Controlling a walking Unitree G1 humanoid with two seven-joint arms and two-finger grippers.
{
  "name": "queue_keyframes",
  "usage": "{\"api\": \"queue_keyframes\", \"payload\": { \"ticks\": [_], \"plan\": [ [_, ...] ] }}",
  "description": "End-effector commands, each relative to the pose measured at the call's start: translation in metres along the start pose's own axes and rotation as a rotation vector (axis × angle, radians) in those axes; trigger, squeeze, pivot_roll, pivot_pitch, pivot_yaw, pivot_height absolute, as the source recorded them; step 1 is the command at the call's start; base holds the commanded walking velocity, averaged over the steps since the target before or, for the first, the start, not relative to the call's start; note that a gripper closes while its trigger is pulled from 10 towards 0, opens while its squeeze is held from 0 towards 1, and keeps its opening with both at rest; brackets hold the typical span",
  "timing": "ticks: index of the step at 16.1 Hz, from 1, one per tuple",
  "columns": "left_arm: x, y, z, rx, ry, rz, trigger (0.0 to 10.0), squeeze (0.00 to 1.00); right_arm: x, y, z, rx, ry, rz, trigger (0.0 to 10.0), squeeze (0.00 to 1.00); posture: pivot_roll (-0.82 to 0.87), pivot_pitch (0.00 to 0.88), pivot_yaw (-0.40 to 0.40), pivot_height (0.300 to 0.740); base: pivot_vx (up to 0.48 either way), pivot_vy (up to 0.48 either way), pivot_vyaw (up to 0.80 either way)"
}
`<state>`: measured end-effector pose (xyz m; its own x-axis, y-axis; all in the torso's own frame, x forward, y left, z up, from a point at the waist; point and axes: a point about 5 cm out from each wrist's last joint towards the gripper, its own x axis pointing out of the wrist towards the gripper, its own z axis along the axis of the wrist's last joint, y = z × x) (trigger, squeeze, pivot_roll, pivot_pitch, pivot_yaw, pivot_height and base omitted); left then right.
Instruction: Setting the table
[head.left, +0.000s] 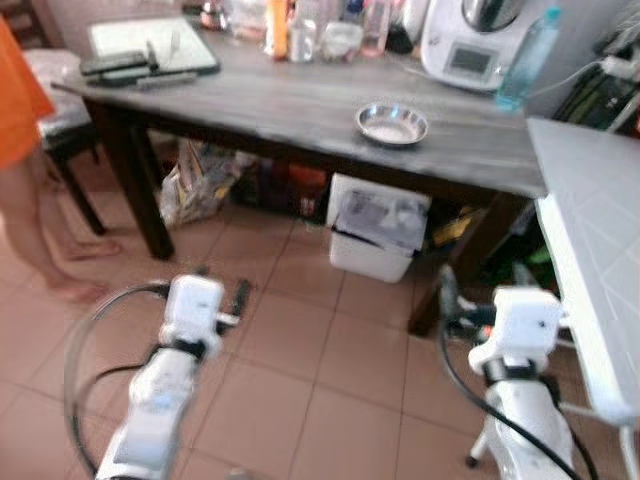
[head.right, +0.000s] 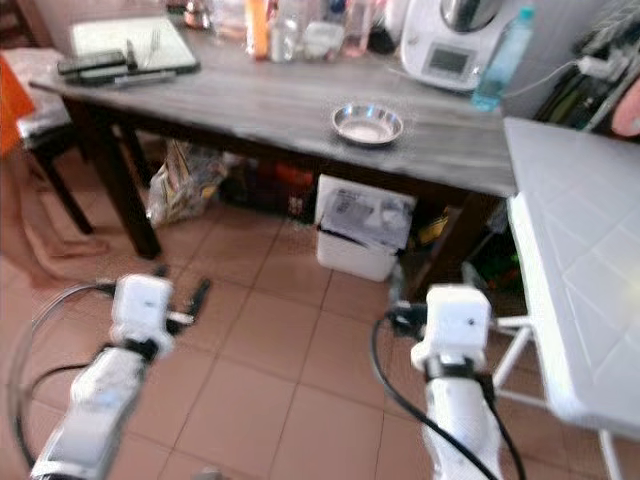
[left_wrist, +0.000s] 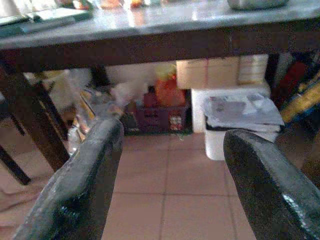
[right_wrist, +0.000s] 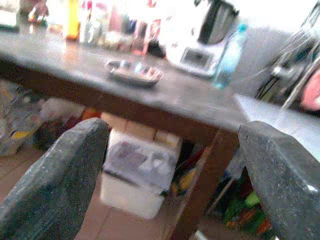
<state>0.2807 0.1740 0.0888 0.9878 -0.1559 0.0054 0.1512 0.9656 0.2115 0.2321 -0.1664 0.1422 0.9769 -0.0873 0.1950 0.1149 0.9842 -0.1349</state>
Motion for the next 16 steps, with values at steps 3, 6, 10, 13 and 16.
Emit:
{"api": "queue_keyframes", "payload": {
  "ticks": [3, 6, 10, 13, 16],
  "plan": [
    [0.0025, -0.0113, 0.0089, -0.002, -0.038, -0.05, 10.0, 0.0, -0.0042, -0.0189, 0.0007, -0.049, -0.002, -0.071, 10.0, 0.0, 0.21, 0.111, -0.084, 0.74, 0.0, -0.37, 0.0],
    [0.0022, -0.0119, 0.0079, -0.001, -0.036, -0.06, 10.0, 0.0, -0.0059, -0.0205, 0.0019, -0.07, -0.005, -0.078, 10.0, 0.0, 0.2, 0.112, -0.086, 0.74, 0.0, -0.368, 0.0],
    [0.0024, -0.0147, 0.007, -0.004, -0.034, -0.068, 10.0, 0.0, -0.0072, -0.0237, 0.0049, -0.106, -0.018, -0.089, 10.0, 0.0, 0.19, 0.108, -0.092, 0.74, 0.0, -0.368, 0.0],
    [0.0015, -0.011, 0.0053, 0.006, -0.031, -0.063, 10.0, 0.0, -0.0083, -0.0248, 0.0038, -0.11, -0.013, -0.094, 10.0, 0.0, 0.19, 0.105, -0.089, 0.74, 0.0, -0.368, 0.0],
    [-0.0013, -0.0077, 0.0018, 0.017, -0.021, -0.058, 10.0, 0.0, -0.0092, -0.0248, 0.0025, -0.113, -0.008, -0.095, 10.0, 0.0, 0.19, 0.103, -0.089, 0.74, 0.0, -0.369, 0.0]
  ]
}}
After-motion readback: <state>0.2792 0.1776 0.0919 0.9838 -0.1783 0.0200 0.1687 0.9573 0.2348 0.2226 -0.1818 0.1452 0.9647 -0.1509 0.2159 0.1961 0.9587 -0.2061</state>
